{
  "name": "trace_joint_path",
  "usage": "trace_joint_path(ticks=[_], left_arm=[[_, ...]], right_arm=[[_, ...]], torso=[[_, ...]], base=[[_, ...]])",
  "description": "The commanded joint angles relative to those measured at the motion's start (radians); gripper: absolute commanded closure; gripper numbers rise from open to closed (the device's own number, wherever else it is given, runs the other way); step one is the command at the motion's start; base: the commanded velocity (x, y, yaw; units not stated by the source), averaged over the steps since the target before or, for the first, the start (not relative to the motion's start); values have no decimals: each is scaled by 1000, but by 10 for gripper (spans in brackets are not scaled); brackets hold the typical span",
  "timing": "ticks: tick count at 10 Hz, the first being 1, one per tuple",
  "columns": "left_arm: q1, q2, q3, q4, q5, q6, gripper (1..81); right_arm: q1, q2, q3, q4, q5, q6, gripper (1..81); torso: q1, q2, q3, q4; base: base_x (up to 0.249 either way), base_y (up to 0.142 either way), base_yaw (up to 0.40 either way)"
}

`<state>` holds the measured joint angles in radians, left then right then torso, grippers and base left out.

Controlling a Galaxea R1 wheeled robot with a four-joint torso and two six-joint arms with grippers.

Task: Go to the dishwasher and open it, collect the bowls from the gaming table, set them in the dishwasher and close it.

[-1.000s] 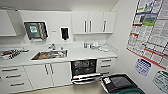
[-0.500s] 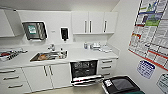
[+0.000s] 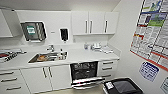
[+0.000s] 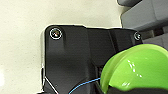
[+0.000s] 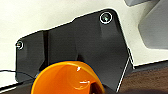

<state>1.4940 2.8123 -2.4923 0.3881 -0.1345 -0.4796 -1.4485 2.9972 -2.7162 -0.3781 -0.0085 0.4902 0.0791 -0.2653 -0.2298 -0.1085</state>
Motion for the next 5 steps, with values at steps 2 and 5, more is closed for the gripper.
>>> trace_joint_path(ticks=[2,5], left_arm=[[-45,-17,6,-5,38,-5,811],[-45,-17,7,-5,36,-5,811]], right_arm=[[61,-5,0,-7,-47,-4,811],[62,-5,0,-8,-47,-4,811]], torso=[[0,0,0,0],[0,0,0,0]], base=[[93,0,0],[84,0,0]])
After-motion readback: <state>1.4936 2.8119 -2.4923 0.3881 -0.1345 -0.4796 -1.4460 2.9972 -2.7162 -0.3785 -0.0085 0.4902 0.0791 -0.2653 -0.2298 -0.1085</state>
